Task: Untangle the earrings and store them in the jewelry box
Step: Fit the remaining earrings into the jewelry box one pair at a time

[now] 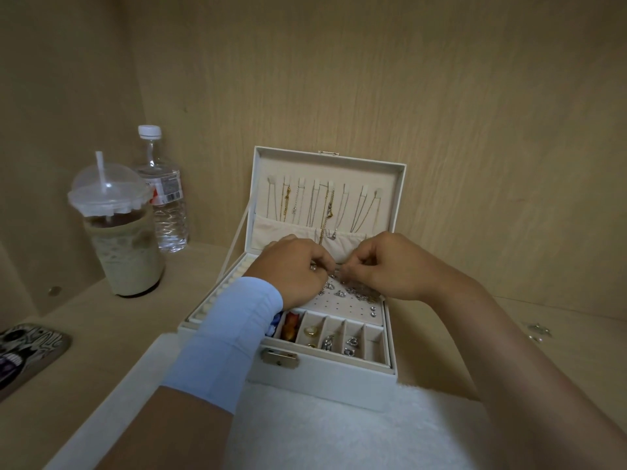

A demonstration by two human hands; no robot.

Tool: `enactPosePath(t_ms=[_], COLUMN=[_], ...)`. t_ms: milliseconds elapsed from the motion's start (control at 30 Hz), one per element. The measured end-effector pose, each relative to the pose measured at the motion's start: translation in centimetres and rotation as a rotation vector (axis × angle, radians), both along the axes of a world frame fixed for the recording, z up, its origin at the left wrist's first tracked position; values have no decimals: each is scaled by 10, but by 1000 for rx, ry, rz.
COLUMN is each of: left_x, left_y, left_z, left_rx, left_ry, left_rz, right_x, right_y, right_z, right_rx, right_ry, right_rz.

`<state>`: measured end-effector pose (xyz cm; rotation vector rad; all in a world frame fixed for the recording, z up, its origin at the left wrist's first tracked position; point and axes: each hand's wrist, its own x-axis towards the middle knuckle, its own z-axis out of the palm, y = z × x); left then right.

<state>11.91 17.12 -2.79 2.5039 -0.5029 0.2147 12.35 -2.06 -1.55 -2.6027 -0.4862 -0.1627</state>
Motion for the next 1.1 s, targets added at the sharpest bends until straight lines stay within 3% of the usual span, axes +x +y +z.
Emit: enactPosePath(t_ms=[133, 733, 900, 1100], left_x=[2, -1, -8, -29], left_y=[0, -2, -9, -78], left_z=[-2, -1, 7, 26], left_rx=[17, 53, -87, -188], left_ry=[-2, -43, -85, -119], left_rz=[-21, -34, -13, -135], right_x=[-2, -6, -15, -42], right_y=[1, -3, -25, -103], right_z=[1, 2, 16, 22], right_rx=[105, 167, 258, 197], right_ry=[37, 85, 18, -42], right_rz=[-8, -39, -62, -193])
